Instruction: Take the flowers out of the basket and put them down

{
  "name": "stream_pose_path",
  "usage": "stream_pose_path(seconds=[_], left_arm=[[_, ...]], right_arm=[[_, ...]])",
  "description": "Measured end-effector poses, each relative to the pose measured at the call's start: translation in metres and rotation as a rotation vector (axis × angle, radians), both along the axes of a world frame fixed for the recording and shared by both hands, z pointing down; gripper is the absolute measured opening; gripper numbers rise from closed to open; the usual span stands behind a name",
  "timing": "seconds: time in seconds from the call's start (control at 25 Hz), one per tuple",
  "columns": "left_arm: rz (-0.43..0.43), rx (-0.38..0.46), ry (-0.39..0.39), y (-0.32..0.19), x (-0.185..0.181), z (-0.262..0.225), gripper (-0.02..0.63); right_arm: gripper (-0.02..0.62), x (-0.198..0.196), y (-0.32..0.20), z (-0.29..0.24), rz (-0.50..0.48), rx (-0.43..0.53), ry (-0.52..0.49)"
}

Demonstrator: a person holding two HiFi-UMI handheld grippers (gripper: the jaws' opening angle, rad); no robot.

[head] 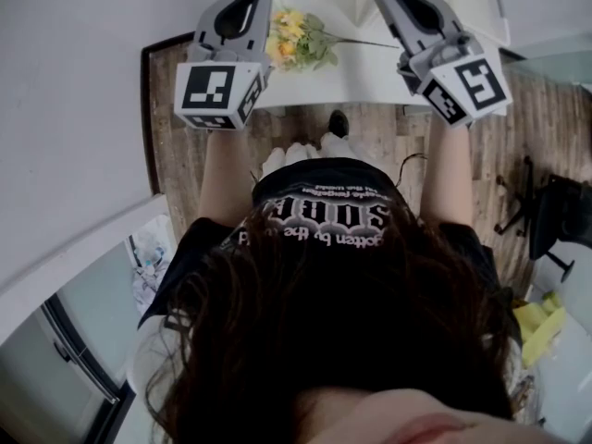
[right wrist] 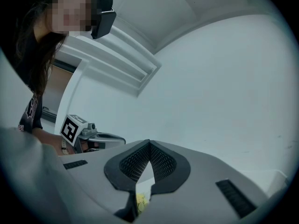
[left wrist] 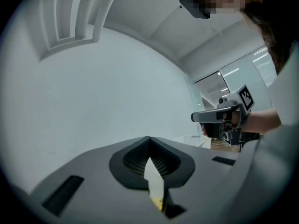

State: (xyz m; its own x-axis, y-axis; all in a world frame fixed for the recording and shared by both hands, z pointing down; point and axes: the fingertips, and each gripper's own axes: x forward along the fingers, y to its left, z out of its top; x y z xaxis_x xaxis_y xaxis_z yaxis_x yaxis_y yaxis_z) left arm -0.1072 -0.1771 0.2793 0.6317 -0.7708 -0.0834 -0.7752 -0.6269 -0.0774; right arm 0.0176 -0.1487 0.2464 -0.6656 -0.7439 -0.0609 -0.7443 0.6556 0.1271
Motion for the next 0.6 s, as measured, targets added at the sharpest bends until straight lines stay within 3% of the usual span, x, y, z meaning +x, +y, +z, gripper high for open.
stream_pose_path(seconds=[0.6], left_arm=[[0.001,-0.002,-0.003,-0.0022,0.0054,0.0,0.0]], right_arm=[[0.023,0.005,-0.0024,0.0059,-0.004,-0.017,0.014]])
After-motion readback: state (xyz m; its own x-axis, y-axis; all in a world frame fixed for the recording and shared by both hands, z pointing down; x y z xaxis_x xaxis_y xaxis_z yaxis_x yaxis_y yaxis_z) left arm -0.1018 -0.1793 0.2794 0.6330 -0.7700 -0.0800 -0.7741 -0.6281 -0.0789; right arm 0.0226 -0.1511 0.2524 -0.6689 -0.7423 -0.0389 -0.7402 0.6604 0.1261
